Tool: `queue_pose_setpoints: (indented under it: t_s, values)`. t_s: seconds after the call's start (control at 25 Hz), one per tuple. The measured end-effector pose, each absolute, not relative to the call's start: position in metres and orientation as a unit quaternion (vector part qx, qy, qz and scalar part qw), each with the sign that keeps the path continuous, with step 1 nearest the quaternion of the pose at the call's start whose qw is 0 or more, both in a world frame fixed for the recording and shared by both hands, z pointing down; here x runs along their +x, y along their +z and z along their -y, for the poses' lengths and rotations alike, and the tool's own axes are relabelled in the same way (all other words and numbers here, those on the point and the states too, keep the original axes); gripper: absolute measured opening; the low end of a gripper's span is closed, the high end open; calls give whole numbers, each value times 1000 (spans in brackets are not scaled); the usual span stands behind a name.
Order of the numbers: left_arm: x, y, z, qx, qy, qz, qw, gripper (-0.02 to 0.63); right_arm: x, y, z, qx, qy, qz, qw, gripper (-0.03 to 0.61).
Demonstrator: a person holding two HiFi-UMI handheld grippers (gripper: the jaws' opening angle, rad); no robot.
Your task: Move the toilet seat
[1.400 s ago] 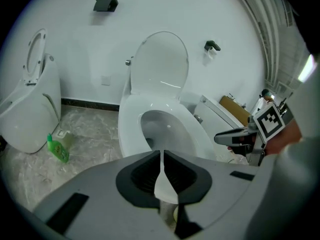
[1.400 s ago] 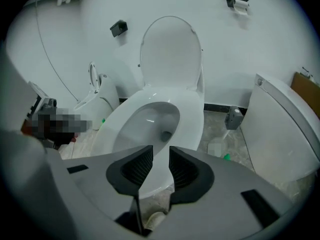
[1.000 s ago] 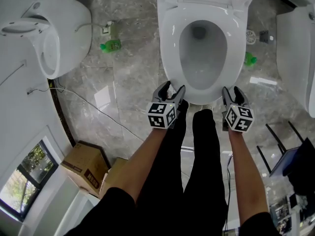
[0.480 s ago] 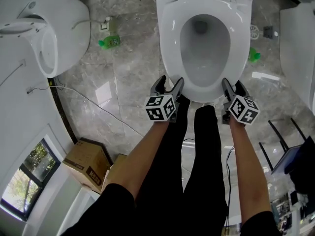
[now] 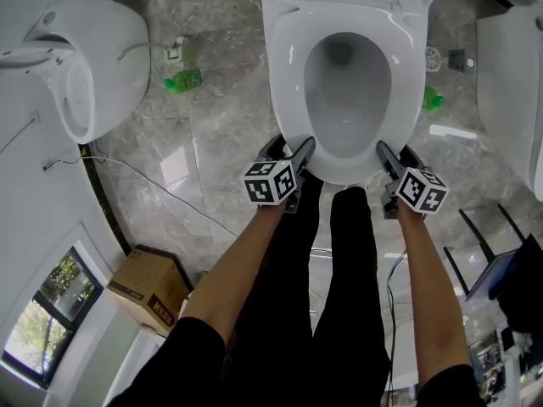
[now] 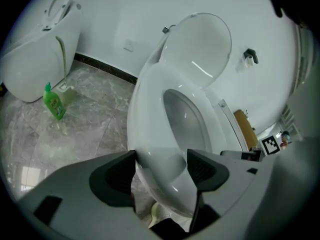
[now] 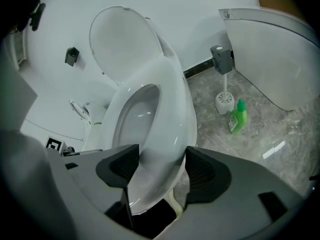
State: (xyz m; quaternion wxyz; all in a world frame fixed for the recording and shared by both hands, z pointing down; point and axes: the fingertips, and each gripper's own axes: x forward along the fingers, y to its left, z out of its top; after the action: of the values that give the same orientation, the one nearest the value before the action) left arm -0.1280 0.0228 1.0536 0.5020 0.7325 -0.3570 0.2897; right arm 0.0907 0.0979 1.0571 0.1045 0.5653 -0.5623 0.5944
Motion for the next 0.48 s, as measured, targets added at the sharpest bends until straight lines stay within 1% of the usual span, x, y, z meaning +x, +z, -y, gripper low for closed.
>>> queue_pose_setpoints:
  t_s: [0.12, 0.24, 0.36, 0.48]
  values:
    - [-126, 1049, -22, 744, 302, 340, 490, 331, 96, 1053, -93, 564, 614, 545, 91, 281]
    - [-127, 1046, -25, 759, 326, 317, 466, 330, 95, 1051, -95, 549, 626, 545, 102, 281]
    - [-126, 1041, -28, 761, 338, 308, 461, 324, 96, 1046, -97, 544, 628, 546, 112, 281]
    - [-126, 1032, -27, 759, 336, 309, 464, 324, 96, 1038, -98, 545, 632, 541, 103, 281]
